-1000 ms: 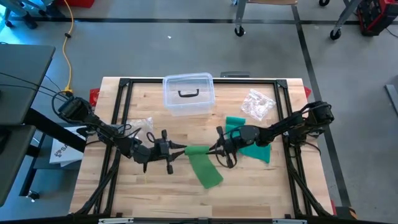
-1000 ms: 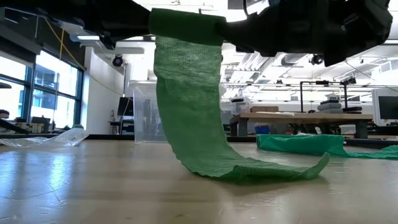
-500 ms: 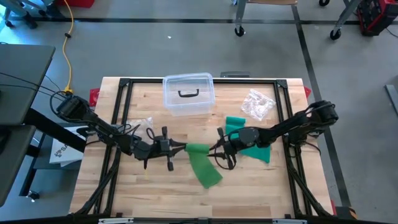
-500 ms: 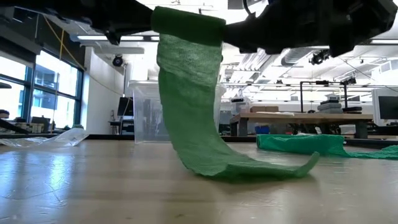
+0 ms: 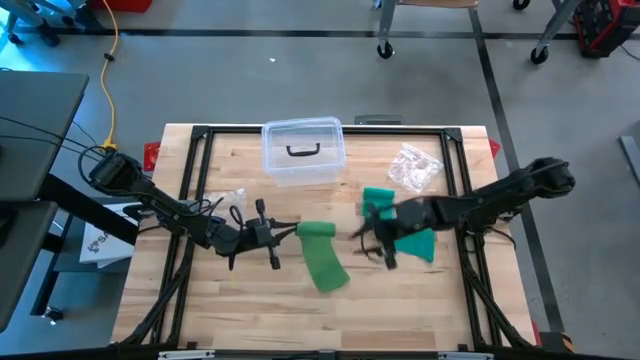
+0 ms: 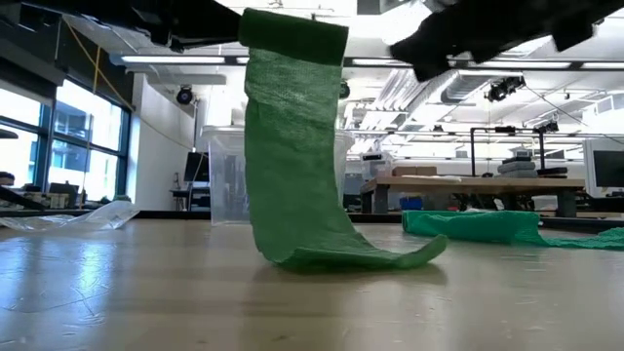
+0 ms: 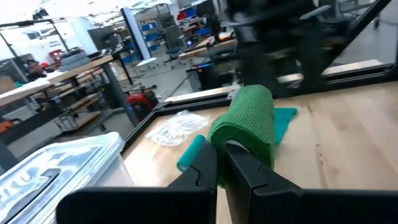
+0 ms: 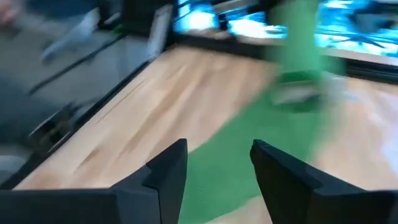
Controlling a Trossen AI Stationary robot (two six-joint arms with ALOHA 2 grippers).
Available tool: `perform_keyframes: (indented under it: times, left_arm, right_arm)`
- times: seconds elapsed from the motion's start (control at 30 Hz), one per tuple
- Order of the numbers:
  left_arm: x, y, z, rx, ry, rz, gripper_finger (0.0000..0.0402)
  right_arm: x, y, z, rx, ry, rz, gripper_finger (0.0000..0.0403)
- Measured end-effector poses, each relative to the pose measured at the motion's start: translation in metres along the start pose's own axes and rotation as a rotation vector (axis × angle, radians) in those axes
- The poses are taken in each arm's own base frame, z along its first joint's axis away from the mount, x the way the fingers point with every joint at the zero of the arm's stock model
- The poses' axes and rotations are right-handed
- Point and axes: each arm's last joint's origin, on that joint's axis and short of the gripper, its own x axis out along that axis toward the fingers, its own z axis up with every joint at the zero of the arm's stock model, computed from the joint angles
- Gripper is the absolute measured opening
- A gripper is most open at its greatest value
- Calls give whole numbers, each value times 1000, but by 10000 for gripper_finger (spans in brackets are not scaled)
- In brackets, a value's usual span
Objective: Roll bandage
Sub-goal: Roll the green bandage
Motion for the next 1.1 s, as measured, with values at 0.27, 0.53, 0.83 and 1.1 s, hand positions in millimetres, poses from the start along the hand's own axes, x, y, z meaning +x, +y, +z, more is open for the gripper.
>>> perform_keyframes:
  times: [0.27, 0.53, 0.83, 1.1]
  left_arm:
    - [3, 4, -4, -57, 36, 58, 1]
    - [6, 7, -10, -84, 76, 74, 2]
    - [5, 6, -14, -94, 103, 64, 3]
    - [4, 4, -30, -99, 217, 57, 3]
  right_arm:
    - [51, 32, -52, 18, 178, 188, 138]
    - [104, 35, -78, -142, 338, 210, 111]
    - [124, 32, -73, -165, 438, 138, 23]
    - [108, 34, -45, -38, 362, 219, 2]
